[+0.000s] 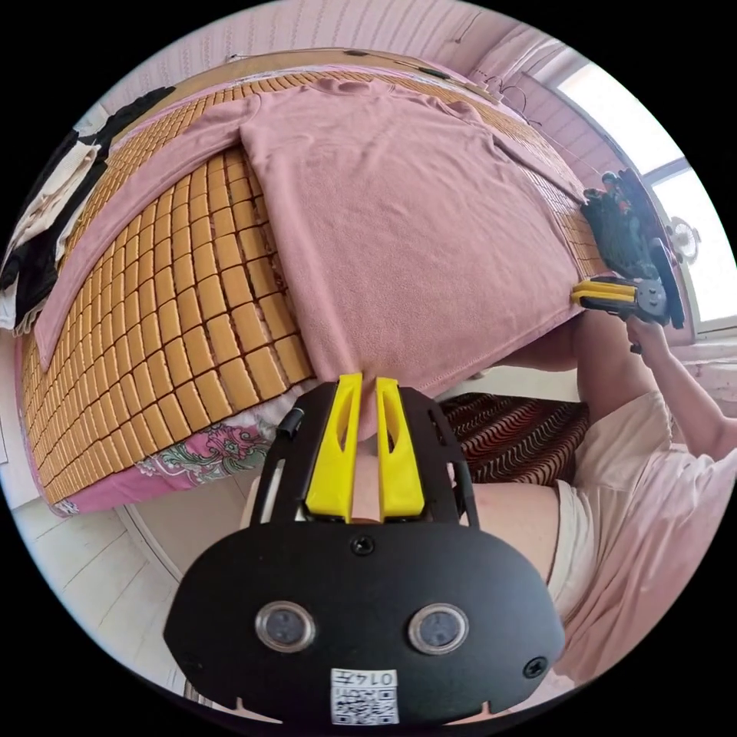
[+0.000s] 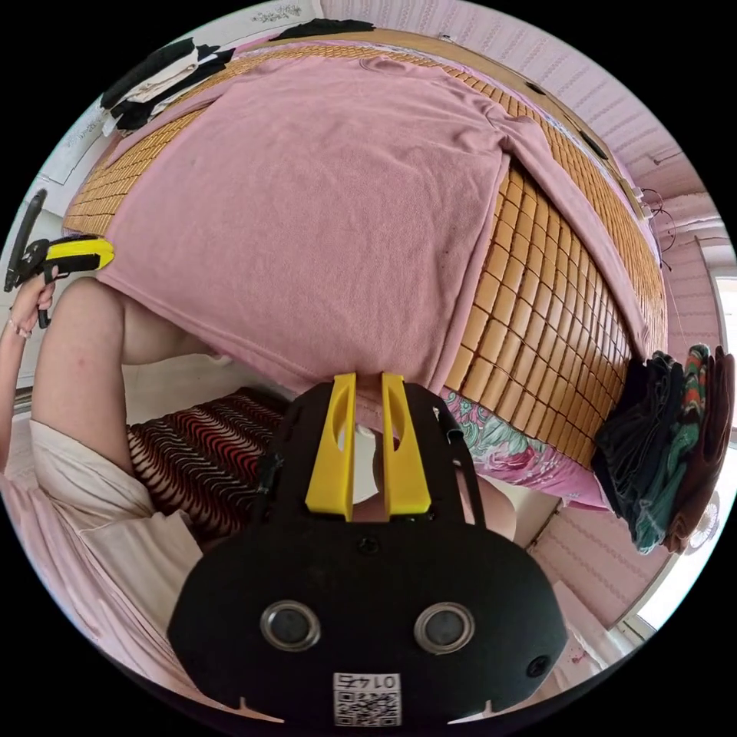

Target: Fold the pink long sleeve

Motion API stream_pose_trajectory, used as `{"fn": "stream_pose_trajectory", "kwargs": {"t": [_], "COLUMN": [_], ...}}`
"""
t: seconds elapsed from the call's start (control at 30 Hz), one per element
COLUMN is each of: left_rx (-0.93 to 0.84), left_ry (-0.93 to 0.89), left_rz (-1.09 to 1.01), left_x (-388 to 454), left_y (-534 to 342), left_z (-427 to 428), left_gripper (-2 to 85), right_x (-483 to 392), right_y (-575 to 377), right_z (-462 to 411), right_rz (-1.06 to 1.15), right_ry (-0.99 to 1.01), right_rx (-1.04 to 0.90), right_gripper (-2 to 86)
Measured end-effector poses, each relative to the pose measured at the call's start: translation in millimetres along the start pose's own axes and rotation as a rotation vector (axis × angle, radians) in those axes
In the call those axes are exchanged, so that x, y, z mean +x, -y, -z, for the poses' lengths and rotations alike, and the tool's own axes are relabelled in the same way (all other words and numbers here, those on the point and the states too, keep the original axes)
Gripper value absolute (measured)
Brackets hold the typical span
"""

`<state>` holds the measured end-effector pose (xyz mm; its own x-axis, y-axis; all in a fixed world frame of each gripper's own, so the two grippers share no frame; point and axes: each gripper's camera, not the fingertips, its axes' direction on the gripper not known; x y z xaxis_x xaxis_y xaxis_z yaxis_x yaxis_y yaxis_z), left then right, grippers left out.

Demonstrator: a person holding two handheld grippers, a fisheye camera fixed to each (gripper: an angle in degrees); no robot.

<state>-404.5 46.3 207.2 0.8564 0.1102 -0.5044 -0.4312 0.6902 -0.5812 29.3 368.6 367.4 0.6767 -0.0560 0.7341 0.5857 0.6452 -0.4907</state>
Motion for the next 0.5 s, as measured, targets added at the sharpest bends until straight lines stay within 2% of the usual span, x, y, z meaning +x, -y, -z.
{"fn": "stream_pose_trajectory", "kwargs": {"t": [0.1, 0.23, 0.43, 0.5], "left_rx": [0.041, 0.262, 0.449, 0.490], "left_ry": [-0.065, -0.121, 0.031, 0.072], "left_rz": [0.041, 0.199, 0.471, 0.539], "left_x": [-11.2, -55.3, -172.7, -207.2], "left_y": [-4.8, -31.7, -60.2, -60.0], "left_z": [8.8, 49.2, 96.2, 108.1], "left_gripper": [2.3, 2.7, 4.6, 5.0], "right_x": [2.8, 2.2, -53.6, -104.3], "right_y": [-3.7, 7.4, 87.9, 141.7], "right_z": [-4.5, 3.3, 60.3, 77.9], "right_rz": [-0.010, 0.075, 0.303, 0.460], "right_ry": [0.029, 0.113, 0.124, 0.153], "right_rx": [0.004, -0.080, 0.189, 0.281], "right_gripper": [5.1, 0.1, 0.6, 4.2]}}
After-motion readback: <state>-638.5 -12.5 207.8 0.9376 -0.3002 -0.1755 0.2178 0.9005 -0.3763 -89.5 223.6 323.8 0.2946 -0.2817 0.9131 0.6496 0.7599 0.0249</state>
